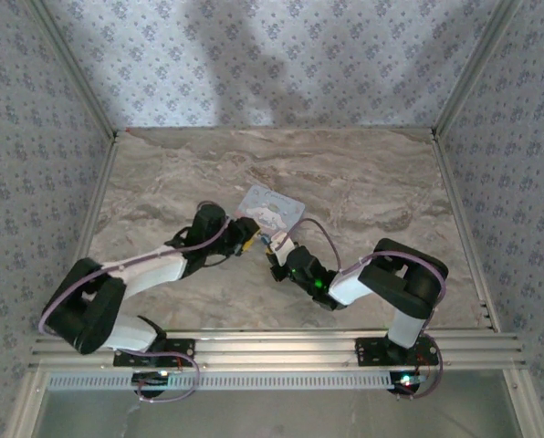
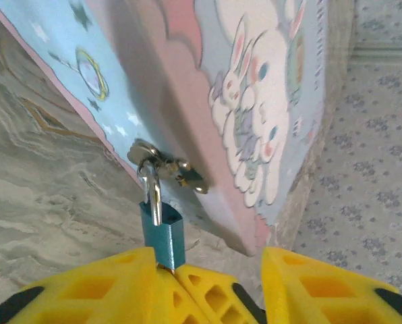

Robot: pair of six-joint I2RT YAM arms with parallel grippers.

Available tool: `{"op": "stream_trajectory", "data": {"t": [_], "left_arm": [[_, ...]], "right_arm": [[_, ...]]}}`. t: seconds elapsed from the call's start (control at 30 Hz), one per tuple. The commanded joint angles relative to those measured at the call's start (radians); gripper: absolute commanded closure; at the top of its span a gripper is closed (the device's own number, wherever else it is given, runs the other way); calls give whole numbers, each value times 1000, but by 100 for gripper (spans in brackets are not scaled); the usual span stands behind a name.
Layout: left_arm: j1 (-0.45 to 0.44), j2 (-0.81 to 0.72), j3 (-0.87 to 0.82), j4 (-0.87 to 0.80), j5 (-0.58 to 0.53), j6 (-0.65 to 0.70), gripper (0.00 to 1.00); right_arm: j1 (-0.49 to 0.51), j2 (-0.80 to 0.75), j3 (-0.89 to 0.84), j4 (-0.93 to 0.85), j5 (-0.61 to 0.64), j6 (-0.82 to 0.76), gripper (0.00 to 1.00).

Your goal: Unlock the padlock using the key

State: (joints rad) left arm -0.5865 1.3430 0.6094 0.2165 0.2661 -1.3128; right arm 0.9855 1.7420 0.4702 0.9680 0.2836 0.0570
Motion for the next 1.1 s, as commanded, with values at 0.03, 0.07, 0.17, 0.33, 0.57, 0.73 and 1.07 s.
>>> {"op": "stream_trajectory", "data": {"t": [0.03,0.07,0.17,0.33,0.57,0.73,1.07], "left_arm": [[89,-98,94,-265,21,202,44],[112,-107,122,-312,24,247,41],[190,-97,220,-448,39,395,29],[283,18,364,-533,114,560,24],[304,260,540,-543,234,725,23],[301,416,659,-553,282,765,22],[263,629,832,-579,320,808,26]], "right_arm": [[-6,13,13,-14,8,27,100],[-6,13,14,-15,8,27,100],[-6,10,19,-21,9,29,100],[-7,11,25,-31,12,33,100],[-6,9,31,-44,9,38,100],[-6,3,32,-52,9,41,100],[-5,-2,32,-66,11,47,100]]}}
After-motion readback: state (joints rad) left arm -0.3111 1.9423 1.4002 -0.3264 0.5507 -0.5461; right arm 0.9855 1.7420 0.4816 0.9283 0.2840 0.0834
